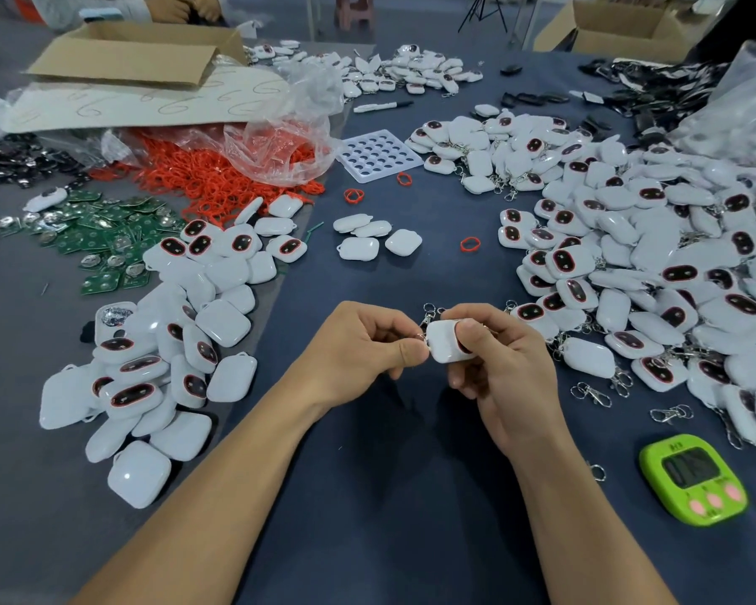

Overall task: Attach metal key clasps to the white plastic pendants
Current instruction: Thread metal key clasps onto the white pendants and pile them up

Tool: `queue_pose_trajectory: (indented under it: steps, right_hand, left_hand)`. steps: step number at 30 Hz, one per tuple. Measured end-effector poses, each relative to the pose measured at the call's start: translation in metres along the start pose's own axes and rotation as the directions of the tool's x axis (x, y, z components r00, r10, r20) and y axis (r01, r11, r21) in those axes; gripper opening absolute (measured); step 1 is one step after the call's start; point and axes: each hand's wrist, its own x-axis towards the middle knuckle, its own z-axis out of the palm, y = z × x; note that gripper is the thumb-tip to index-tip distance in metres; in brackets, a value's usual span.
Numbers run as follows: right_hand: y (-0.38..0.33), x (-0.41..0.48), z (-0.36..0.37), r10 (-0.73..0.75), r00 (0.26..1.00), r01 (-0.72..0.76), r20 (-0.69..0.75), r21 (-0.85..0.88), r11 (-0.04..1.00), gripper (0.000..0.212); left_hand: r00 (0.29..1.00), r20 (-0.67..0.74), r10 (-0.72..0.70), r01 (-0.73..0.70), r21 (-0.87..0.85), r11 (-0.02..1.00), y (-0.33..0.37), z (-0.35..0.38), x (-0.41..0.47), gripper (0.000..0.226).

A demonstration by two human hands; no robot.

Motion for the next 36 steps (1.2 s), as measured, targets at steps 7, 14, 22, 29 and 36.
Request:
queue_pose_trajectory:
  steps: [7, 14, 22, 29, 36]
  right_hand:
    - [0.0, 0.0, -0.002, 0.022, 0.999, -0.023, 0.034, 0.028, 0.999, 0.02]
    - [0.002, 0.001, 0.0, 0.016, 1.0, -0.016, 0.002, -0.037, 0.999, 0.017]
    - [0.001, 0.002, -0.003, 0.025, 0.999, -0.022, -0.02, 0.115, 0.993, 0.028]
    - [0.003, 0.001, -0.001, -0.005, 0.998, 0.01, -0.061, 0.077, 0.997, 0.023]
    - [0.009, -0.004, 0.006, -0.108, 0.985, 0.09, -0.138, -0.126, 0.988, 0.013]
  left_hand:
    - [0.992, -0.124, 0.028, 0.001, 0.227, 0.974, -0.001, 0.004, -0.008, 0.005]
    - [0.909, -0.218, 0.355, -0.103, 0.707, 0.699, -0.005, 0.016, -0.014, 0.009]
    - [0.987, -0.16, 0.007, 0.01, 0.103, 0.995, 0.0, 0.015, -0.006, 0.009]
    - [0.977, -0.214, 0.024, 0.003, 0.127, 0.992, -0.002, 0.017, -0.006, 0.007]
    - [0.937, -0.166, 0.309, -0.116, 0.686, 0.718, -0.007, 0.022, -0.01, 0.017]
